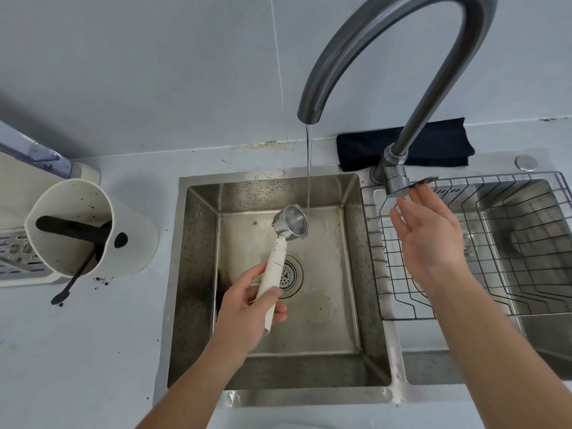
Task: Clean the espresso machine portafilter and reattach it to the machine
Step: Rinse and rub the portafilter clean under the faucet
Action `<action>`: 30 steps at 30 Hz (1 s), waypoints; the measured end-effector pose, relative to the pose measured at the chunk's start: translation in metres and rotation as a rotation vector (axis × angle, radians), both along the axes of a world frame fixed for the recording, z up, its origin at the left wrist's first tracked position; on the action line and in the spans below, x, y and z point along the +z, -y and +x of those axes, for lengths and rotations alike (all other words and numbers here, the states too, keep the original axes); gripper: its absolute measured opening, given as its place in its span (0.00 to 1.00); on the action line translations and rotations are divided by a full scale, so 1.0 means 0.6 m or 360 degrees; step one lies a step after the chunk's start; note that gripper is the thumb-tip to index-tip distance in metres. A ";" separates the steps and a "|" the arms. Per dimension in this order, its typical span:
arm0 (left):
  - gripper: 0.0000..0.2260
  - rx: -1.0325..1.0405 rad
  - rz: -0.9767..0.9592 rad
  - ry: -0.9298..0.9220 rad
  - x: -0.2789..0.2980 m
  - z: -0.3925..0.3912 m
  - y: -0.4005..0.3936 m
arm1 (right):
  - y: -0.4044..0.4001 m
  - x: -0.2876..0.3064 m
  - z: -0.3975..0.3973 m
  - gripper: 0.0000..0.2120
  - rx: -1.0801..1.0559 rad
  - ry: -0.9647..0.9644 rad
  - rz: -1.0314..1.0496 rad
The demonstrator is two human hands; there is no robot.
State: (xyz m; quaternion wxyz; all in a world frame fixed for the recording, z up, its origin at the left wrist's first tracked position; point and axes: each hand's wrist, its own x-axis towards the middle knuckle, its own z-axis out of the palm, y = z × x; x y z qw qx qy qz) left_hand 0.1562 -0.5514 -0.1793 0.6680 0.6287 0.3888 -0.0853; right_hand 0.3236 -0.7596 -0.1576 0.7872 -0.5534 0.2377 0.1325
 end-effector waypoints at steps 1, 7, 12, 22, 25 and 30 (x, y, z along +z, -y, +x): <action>0.19 0.0052 -0.0075 0.0023 0.001 -0.001 0.001 | 0.000 0.001 0.001 0.27 0.0001 0.0000 0.0013; 0.18 0.0137 -0.0307 0.0066 0.002 -0.008 0.003 | -0.001 0.002 0.007 0.27 -0.0007 -0.0014 0.0062; 0.17 0.0155 -0.0393 0.0079 0.001 -0.010 0.004 | -0.001 0.003 0.014 0.28 0.0048 -0.0024 0.0050; 0.17 0.0110 -0.0406 0.0133 0.009 -0.011 0.005 | -0.002 0.011 0.034 0.29 0.0034 -0.0052 0.0003; 0.16 0.0108 -0.0399 0.0136 0.013 -0.012 0.005 | -0.006 0.011 0.031 0.29 0.0029 -0.0060 -0.0010; 0.17 0.0104 -0.0400 0.0152 0.017 -0.016 0.007 | -0.005 0.010 0.027 0.29 0.0018 -0.0071 0.0009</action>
